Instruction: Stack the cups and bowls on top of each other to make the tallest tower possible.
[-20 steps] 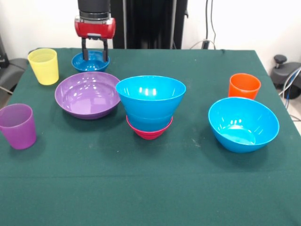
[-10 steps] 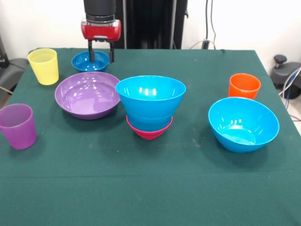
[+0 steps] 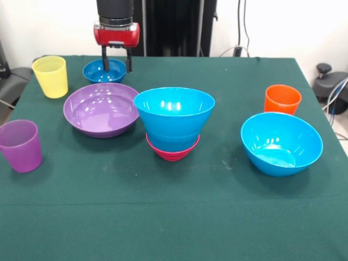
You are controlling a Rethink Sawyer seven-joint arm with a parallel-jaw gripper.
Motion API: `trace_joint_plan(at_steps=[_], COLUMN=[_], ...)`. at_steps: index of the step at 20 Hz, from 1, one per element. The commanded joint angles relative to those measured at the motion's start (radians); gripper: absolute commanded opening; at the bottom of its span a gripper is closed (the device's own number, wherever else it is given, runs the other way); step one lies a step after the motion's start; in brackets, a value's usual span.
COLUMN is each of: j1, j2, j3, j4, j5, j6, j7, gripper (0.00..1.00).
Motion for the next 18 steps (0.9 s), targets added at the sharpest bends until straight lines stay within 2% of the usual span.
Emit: trace_joint_plan(at_steps=[1,11,15,18], j1=[0.045,0.109,0.115,0.124], j2=[0.054,0.066,0.074,0.11], j3=[0.037,-0.004,-0.004,-0.016], j4=[-0.07,-0.084,-0.092,-0.12], j5=[-0.072,-0.064,-0.058,-0.068], j6=[0.057,0.043,0.04,0.023], j7=[-0.06,-0.025,-0.027,-0.02], gripper=[1.0,1.0,1.0,1.0])
